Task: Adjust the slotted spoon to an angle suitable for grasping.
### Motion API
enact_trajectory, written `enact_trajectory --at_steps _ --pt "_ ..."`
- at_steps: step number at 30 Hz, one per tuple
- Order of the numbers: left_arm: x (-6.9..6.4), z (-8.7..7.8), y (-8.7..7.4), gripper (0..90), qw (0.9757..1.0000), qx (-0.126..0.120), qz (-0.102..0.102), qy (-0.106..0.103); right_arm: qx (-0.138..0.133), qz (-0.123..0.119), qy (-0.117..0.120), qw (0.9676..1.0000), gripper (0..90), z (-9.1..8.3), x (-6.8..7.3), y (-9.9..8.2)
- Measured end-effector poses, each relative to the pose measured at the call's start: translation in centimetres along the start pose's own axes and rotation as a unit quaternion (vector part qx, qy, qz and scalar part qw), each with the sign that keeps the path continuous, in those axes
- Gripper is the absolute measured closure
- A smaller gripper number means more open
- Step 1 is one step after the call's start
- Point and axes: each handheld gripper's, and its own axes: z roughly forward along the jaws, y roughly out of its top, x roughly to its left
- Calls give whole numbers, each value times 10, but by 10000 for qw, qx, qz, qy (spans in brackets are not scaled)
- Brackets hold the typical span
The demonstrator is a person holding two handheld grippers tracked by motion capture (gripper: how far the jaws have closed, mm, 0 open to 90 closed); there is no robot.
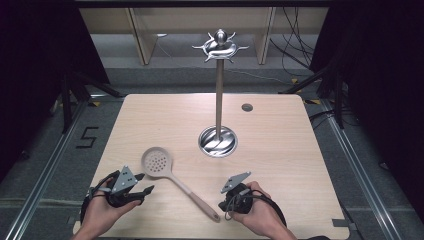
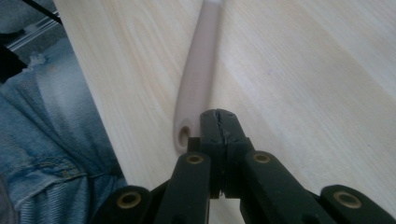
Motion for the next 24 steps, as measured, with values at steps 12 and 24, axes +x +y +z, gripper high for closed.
enact_trajectory --at_steps 12,24 --pt "-4 4 12 798 9999 106 53 -76 14 210 334 9992 900 4 11 4" --pt "4 45 66 893 9976 581 317 -194 234 -28 472 9986 900 21 29 20"
